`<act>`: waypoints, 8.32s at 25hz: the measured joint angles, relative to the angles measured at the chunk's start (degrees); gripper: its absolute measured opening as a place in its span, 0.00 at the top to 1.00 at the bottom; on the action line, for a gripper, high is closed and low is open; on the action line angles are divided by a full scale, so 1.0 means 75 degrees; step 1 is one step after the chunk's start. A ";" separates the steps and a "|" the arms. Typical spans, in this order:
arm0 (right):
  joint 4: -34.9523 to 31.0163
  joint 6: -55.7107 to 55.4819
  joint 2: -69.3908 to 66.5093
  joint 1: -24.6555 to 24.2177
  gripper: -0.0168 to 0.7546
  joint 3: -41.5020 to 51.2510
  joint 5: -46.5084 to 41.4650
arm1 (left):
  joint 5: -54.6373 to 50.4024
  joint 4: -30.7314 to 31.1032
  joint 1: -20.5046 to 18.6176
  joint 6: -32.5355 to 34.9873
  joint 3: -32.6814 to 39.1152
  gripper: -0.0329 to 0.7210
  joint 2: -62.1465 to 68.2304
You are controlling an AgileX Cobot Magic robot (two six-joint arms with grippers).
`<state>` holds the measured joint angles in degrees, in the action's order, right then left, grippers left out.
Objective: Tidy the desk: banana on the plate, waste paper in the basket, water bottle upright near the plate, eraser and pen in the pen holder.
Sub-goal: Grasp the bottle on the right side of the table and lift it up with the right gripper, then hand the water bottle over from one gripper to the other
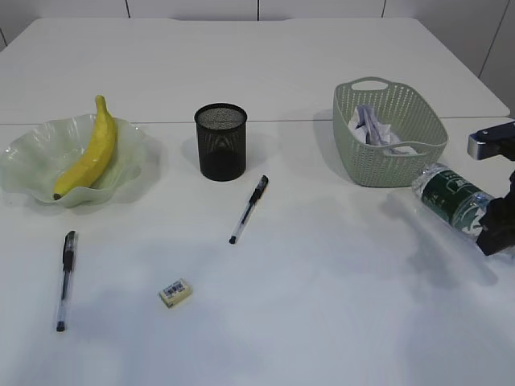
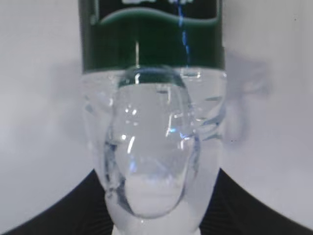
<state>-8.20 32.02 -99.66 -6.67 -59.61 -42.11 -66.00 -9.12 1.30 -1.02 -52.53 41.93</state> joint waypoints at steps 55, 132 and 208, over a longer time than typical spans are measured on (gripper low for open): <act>-0.1660 0.1019 0.2925 0.4392 0.55 -0.0229 -0.3829 | 0.1587 -0.5172 0.1669 1.0918 0.0000 0.45 0.1551; -0.3170 -0.0951 0.1697 0.4965 0.55 -0.2123 -0.4042 | 0.6675 0.1151 0.7026 1.0524 0.0000 0.20 0.4746; -0.3486 -0.0526 0.1697 0.4981 0.43 -0.2123 -0.3961 | 0.6977 0.1522 0.6539 1.0365 0.0000 0.41 0.5220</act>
<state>-34.35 28.08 -86.93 30.68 -75.53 -71.82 -13.67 2.29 50.35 76.72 -52.53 81.08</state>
